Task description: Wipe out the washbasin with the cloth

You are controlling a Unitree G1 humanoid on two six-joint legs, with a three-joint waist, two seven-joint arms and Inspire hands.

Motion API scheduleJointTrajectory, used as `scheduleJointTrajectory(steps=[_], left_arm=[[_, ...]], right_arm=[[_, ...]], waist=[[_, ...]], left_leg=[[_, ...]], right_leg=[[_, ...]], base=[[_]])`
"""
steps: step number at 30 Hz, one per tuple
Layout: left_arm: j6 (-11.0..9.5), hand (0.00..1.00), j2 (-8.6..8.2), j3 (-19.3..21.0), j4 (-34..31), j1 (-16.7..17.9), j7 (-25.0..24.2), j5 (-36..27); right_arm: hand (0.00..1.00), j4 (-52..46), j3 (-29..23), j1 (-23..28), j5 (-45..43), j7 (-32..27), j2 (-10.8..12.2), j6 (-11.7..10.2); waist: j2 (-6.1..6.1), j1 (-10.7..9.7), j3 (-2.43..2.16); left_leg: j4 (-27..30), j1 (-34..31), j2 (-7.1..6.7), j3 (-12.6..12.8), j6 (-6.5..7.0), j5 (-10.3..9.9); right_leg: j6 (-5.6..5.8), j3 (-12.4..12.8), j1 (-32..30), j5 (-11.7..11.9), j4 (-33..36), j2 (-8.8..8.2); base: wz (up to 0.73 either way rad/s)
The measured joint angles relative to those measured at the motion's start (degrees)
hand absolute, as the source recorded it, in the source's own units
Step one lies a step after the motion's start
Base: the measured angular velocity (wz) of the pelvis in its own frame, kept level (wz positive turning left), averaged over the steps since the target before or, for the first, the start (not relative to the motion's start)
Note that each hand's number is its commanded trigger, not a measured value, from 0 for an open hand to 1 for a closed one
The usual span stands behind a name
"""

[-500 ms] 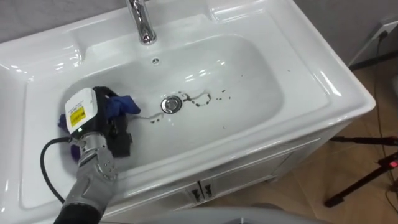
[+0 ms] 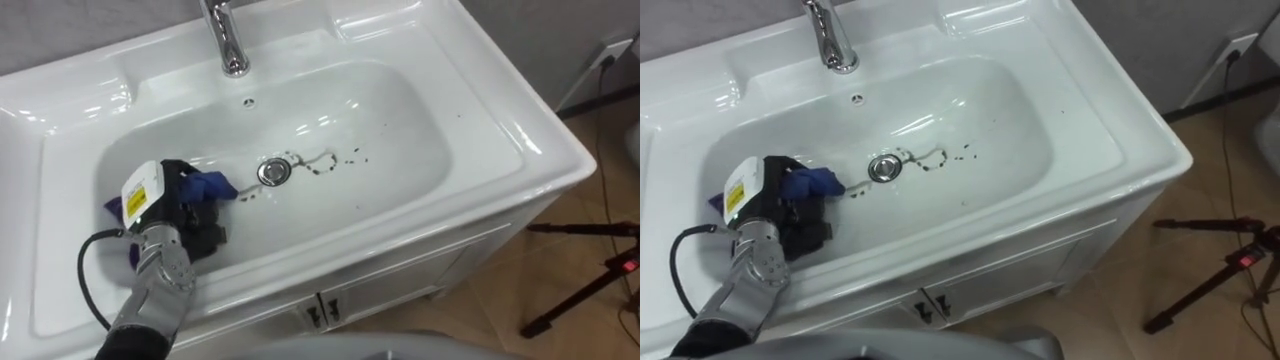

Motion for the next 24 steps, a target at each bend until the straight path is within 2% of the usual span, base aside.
scheduleJointTrajectory(steps=[3,11,14,17,24], left_arm=[[0.00,1.00,-0.27,0.00,0.79,-0.74,-0.70,-0.35],[-0.06,1.00,-0.37,-0.13,0.98,-0.95,-2.33,-2.97],[-0.93,1.00,-0.45,-0.15,1.99,-1.13,-3.29,-3.11],[-1.37,1.00,-0.67,-0.21,3.86,-2.09,-4.50,-3.36],[-2.14,1.00,-1.64,-0.55,7.51,-5.60,-6.58,-8.42]], right_arm=[[0.00,-0.08,0.00,0.00,0.00,-0.15,0.09,0.61],[0.00,-0.14,0.05,0.06,0.08,-0.20,0.19,0.57],[0.00,-1.03,0.04,0.05,0.01,-0.19,0.24,0.52],[0.00,-1.08,0.03,-0.11,-0.77,-0.06,0.54,0.48],[0.00,-1.05,0.03,-0.05,-2.38,0.55,1.26,0.66]], waist=[[-0.10,0.04,0.01],[-0.48,0.28,0.07],[-0.54,0.25,0.08],[-0.68,0.23,0.10],[-0.76,0.14,0.13]], left_leg=[[0.00,0.04,0.00,0.01,0.00,0.00],[-0.02,1.01,0.00,0.01,0.00,0.00],[-0.09,1.59,0.00,0.83,0.00,0.00],[-0.11,1.99,-0.01,1.35,0.00,0.00],[-0.10,1.61,-0.05,1.59,0.00,0.00]], right_leg=[[0.00,0.01,0.00,0.00,0.05,0.00],[0.01,0.45,0.88,-0.02,-0.13,0.08],[0.02,0.80,1.16,-0.02,-0.08,0.07],[0.06,1.45,1.41,-0.05,-0.08,0.15],[0.22,1.54,0.92,-0.13,0.02,0.13]], base=[[0.00],[-0.01],[-0.07],[-0.07],[0.00]])
